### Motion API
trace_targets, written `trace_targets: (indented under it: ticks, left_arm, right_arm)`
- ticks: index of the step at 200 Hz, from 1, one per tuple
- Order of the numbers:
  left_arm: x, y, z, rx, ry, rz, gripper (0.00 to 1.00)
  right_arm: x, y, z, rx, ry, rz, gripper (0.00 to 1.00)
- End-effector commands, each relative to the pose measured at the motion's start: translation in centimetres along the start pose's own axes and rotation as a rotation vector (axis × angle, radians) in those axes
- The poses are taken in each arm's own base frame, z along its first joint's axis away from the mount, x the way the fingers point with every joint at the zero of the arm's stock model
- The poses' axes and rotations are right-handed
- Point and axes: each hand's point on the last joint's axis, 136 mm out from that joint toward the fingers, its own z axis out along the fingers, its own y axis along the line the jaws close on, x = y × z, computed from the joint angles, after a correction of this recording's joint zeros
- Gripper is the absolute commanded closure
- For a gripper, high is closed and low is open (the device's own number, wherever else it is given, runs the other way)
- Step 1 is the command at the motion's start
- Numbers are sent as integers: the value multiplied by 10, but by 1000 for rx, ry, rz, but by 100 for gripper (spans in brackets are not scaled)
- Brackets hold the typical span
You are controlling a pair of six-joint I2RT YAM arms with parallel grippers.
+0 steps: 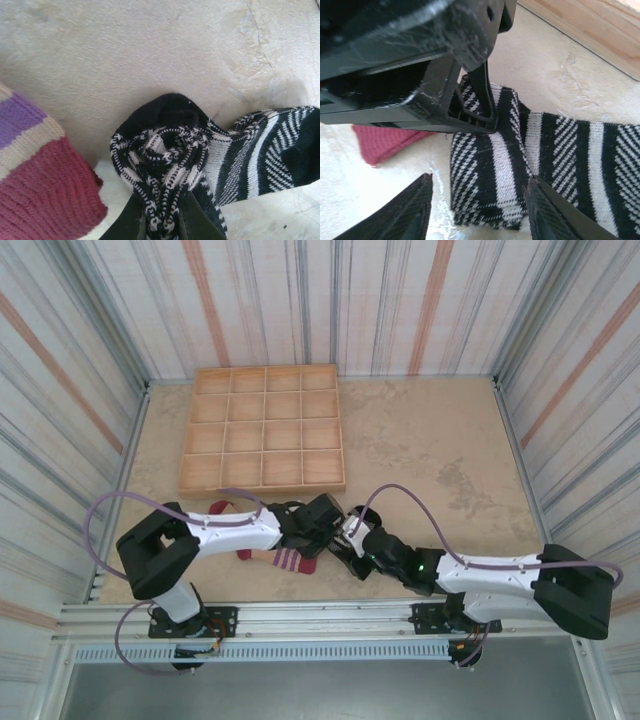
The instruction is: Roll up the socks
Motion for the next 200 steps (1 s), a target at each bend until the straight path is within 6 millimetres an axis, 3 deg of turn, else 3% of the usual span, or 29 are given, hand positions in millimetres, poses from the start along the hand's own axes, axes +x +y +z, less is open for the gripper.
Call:
trace_targets:
  ticks: [1,60,143,166,200]
  left_arm:
    - [2,4,0,-41,27,35,100]
    - [2,4,1,-41,37,37,100]
    - [5,-2,5,-10,88,50,100]
    - [4,-3,4,-7,89,51,100]
    - [5,-8,5,34,98,47,100]
  right_arm:
    - [-3,-3,5,50,-27,-63,48]
    - [7,-2,13,70,8,-75,54]
    - [22,-5,21,164,66,-100,52]
    - [24,-7,23,182,79,-100,59]
    - [31,-7,25,186,106,-67,79]
